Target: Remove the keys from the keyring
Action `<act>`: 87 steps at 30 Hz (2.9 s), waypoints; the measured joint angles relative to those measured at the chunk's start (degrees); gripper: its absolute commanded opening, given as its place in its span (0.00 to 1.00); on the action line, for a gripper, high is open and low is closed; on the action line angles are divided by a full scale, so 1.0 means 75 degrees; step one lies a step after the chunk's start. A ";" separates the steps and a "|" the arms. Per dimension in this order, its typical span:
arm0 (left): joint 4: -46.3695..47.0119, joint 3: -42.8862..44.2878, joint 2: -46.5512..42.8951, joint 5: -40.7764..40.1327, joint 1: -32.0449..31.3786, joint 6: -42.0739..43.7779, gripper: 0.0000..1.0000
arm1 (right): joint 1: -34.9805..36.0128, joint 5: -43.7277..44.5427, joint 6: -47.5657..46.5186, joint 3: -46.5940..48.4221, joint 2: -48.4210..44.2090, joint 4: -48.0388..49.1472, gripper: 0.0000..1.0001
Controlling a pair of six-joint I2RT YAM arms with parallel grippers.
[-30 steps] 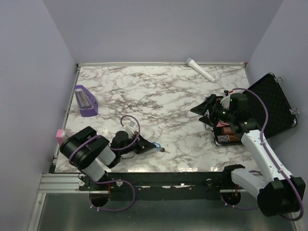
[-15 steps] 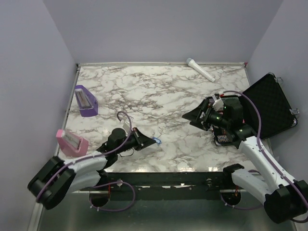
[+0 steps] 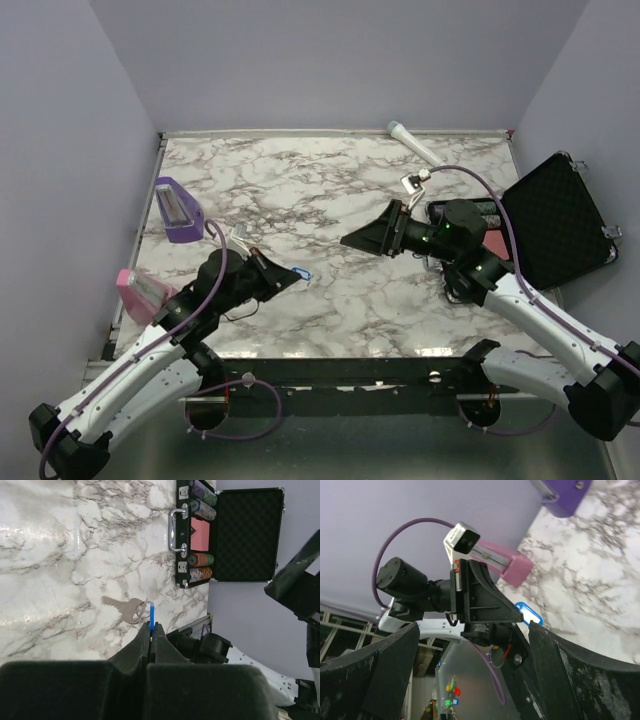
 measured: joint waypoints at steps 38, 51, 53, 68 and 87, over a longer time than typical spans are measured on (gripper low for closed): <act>-0.3768 0.5205 -0.0697 -0.0848 -0.0003 -0.1845 0.00 | 0.3040 0.1125 -0.0472 0.2168 0.1816 0.2451 0.78; -0.3771 0.5214 -0.0871 -0.0903 -0.0015 -0.1967 0.00 | 0.3453 0.1346 -0.0603 0.2279 0.2253 0.2626 0.70; -0.3771 0.5214 -0.0883 -0.0903 -0.0015 -0.1993 0.00 | 0.3500 0.1373 -0.0621 0.2346 0.2346 0.2626 0.70; -0.3771 0.5214 -0.1070 -0.0906 -0.0017 -0.2078 0.00 | 0.3622 0.1443 -0.0860 0.2608 0.2500 0.2629 0.56; -0.3768 0.5214 -0.1137 -0.0933 -0.0038 -0.2168 0.00 | 0.3701 0.1472 -0.0933 0.2748 0.2719 0.2602 0.40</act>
